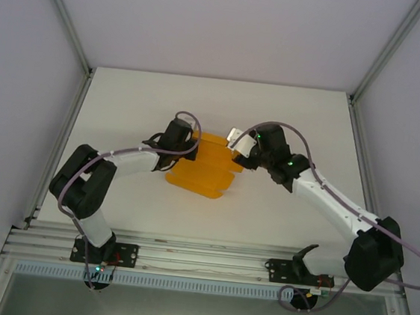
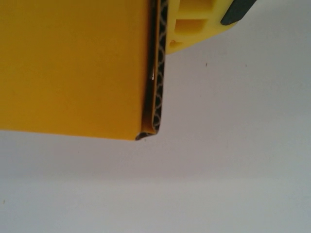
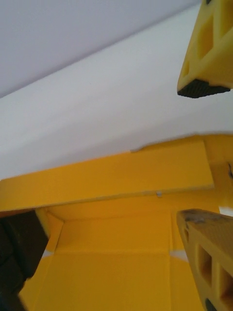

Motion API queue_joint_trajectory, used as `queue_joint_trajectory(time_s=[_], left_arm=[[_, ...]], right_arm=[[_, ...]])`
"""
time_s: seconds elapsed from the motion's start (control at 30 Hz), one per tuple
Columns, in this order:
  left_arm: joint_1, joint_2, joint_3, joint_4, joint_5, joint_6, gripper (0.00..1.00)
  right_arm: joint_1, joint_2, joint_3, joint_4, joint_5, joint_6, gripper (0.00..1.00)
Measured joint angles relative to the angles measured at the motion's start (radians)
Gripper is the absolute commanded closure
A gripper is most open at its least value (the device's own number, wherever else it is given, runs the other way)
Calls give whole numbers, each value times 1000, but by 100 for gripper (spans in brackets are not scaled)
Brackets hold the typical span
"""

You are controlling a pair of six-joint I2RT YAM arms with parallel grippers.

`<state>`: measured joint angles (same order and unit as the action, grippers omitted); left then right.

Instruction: Assemble paper box

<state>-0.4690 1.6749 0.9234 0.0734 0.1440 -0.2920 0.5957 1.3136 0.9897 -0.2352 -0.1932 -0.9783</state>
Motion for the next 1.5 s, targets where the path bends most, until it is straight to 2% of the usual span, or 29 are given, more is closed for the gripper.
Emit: queue_joint_trajectory(time_s=[0.27,0.47,0.57,0.7,1.03,1.1,1.3,1.5], left_arm=[[0,-5,86,-131,10,-34,100],[0,-5,104,-175,32,-33,100],[0,-5,108,-196,20,-33,100],[0,-4,115,-215,-41,-52,100],[-79,79,267,-354,-320,-150,100],[-92,93,291,-375,-362,-152,94],[-105,106,306,-399,-411,-152,92],[-102,83,244,-337,-392,-111,74]], right_arm=[[26,117,44,29,41,-109,48],[47,160,53,104,98,-161,86],[61,174,53,135,134,-187,99],[79,185,53,151,162,-205,100],[85,188,52,164,190,-205,100],[83,191,51,163,198,-205,100],[82,196,49,165,201,-203,100],[88,196,47,165,196,-199,100]])
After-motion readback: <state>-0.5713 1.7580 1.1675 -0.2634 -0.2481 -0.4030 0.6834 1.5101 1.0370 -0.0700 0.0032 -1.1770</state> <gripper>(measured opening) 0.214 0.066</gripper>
